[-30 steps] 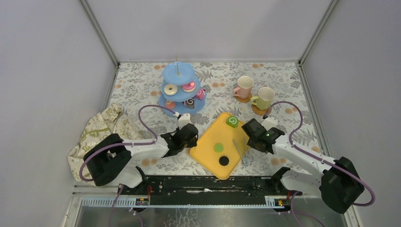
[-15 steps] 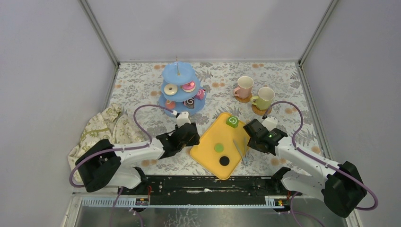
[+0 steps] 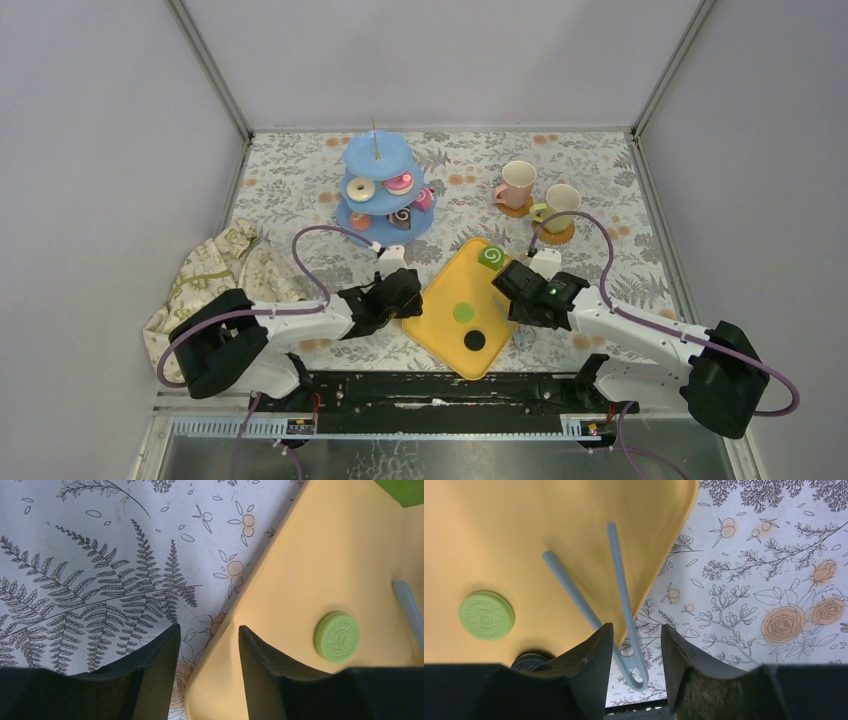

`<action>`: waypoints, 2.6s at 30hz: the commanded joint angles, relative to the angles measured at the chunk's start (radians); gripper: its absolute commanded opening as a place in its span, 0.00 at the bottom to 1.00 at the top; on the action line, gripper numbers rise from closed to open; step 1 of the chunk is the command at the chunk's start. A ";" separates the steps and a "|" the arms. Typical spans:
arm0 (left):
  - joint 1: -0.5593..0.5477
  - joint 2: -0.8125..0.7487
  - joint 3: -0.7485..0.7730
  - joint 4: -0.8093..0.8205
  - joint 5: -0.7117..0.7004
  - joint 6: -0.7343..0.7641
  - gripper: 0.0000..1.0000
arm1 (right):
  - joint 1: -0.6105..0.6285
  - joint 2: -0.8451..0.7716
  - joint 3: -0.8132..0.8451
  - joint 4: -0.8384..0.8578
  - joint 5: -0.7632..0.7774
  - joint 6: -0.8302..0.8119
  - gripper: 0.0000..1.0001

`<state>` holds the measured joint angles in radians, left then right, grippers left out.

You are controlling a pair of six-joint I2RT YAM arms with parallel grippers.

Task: Serve the afternoon tea
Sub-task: Adjust the tray at the center of the board.

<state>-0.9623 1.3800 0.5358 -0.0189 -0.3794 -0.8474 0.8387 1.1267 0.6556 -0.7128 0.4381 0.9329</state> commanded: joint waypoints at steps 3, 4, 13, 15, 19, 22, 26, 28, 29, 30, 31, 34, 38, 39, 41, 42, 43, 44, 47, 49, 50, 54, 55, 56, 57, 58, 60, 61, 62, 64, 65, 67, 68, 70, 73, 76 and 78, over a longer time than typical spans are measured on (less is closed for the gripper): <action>-0.008 0.038 -0.006 -0.012 -0.042 -0.031 0.52 | 0.068 -0.020 0.073 -0.083 0.080 0.040 0.48; -0.008 0.046 -0.005 -0.013 -0.042 -0.032 0.51 | 0.076 -0.024 0.073 -0.087 0.077 0.040 0.49; -0.007 0.092 0.008 -0.012 -0.072 -0.042 0.40 | 0.168 0.011 0.061 -0.099 0.070 0.064 0.53; -0.007 0.095 0.010 -0.015 -0.089 -0.043 0.37 | 0.188 0.018 0.056 -0.090 0.075 0.070 0.53; -0.008 0.104 0.022 -0.018 -0.122 -0.041 0.35 | 0.211 0.033 0.050 -0.083 0.078 0.076 0.54; -0.008 0.118 0.045 -0.026 -0.139 -0.034 0.34 | 0.224 0.045 0.048 -0.067 0.076 0.071 0.54; -0.008 0.128 0.074 -0.037 -0.168 -0.016 0.34 | 0.241 0.065 0.051 -0.054 0.077 0.067 0.54; -0.006 0.133 0.087 -0.039 -0.181 -0.003 0.34 | 0.249 0.074 0.050 -0.048 0.079 0.064 0.55; -0.006 0.137 0.092 -0.041 -0.187 0.002 0.34 | 0.252 0.078 0.050 -0.046 0.080 0.063 0.55; -0.006 0.141 0.099 -0.043 -0.193 0.007 0.34 | 0.254 0.081 0.049 -0.046 0.082 0.063 0.55; -0.004 0.146 0.105 -0.045 -0.198 0.010 0.34 | 0.255 0.083 0.048 -0.045 0.084 0.062 0.56; -0.004 0.154 0.117 -0.051 -0.210 0.016 0.34 | 0.256 0.087 0.041 -0.036 0.088 0.059 0.57; 0.002 0.162 0.124 -0.048 -0.215 0.026 0.34 | 0.256 0.096 0.032 -0.010 0.090 0.045 0.60; 0.005 0.164 0.126 -0.047 -0.217 0.028 0.34 | 0.256 0.099 0.032 -0.003 0.093 0.040 0.60; 0.006 0.169 0.132 -0.047 -0.216 0.035 0.34 | 0.256 0.111 0.032 0.007 0.100 0.032 0.61; 0.005 0.171 0.135 -0.046 -0.217 0.038 0.34 | 0.255 0.118 0.033 0.011 0.107 0.030 0.61; 0.008 0.172 0.138 -0.047 -0.219 0.040 0.34 | 0.256 0.128 0.034 0.013 0.115 0.029 0.61; 0.010 0.175 0.141 -0.047 -0.220 0.043 0.34 | 0.255 0.138 0.037 0.015 0.123 0.025 0.61; 0.017 0.173 0.144 -0.044 -0.219 0.049 0.34 | 0.255 0.168 0.036 0.036 0.142 0.013 0.61; 0.022 0.171 0.145 -0.043 -0.218 0.054 0.35 | 0.256 0.181 0.036 0.048 0.159 0.007 0.61; 0.025 0.171 0.145 -0.043 -0.218 0.056 0.34 | 0.256 0.182 0.036 0.056 0.168 0.001 0.61; 0.040 0.170 0.145 -0.034 -0.209 0.065 0.34 | 0.256 0.178 0.026 0.097 0.191 -0.025 0.61; 0.040 0.171 0.145 -0.033 -0.206 0.067 0.34 | 0.255 0.179 0.025 0.101 0.200 -0.029 0.61; 0.042 0.172 0.146 -0.031 -0.206 0.068 0.34 | 0.256 0.180 0.023 0.109 0.204 -0.036 0.61; 0.045 0.172 0.145 -0.029 -0.204 0.069 0.34 | 0.256 0.181 0.021 0.119 0.208 -0.044 0.61; 0.046 0.173 0.145 -0.027 -0.203 0.070 0.34 | 0.255 0.182 0.017 0.131 0.209 -0.049 0.61; 0.047 0.176 0.150 -0.027 -0.202 0.072 0.35 | 0.255 0.191 0.014 0.143 0.210 -0.054 0.62; 0.047 0.176 0.151 -0.028 -0.202 0.073 0.34 | 0.256 0.197 0.012 0.151 0.210 -0.057 0.62; 0.048 0.175 0.151 -0.027 -0.202 0.074 0.34 | 0.254 0.202 0.009 0.159 0.209 -0.060 0.62; 0.049 0.177 0.151 -0.027 -0.202 0.075 0.34 | 0.256 0.209 0.002 0.184 0.205 -0.066 0.62; 0.051 0.175 0.151 -0.028 -0.201 0.076 0.34 | 0.256 0.211 -0.004 0.194 0.205 -0.071 0.62; 0.053 0.173 0.150 -0.027 -0.200 0.077 0.34 | 0.255 0.210 -0.018 0.219 0.210 -0.077 0.62; 0.053 0.172 0.149 -0.027 -0.200 0.079 0.35 | 0.255 0.208 -0.021 0.228 0.215 -0.078 0.62; 0.056 0.170 0.148 -0.025 -0.200 0.079 0.34 | 0.255 0.204 -0.030 0.241 0.226 -0.082 0.62; 0.058 0.169 0.147 -0.023 -0.199 0.082 0.34 | 0.256 0.195 -0.044 0.266 0.241 -0.098 0.61; 0.060 0.172 0.148 -0.019 -0.195 0.083 0.34 | 0.255 0.186 -0.054 0.294 0.260 -0.124 0.61; 0.061 0.175 0.150 -0.019 -0.193 0.085 0.34 | 0.256 0.177 -0.064 0.314 0.268 -0.140 0.61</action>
<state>-0.9146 1.5452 0.6598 -0.0551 -0.5411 -0.7807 1.0866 1.3323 0.6056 -0.4545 0.6296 0.8318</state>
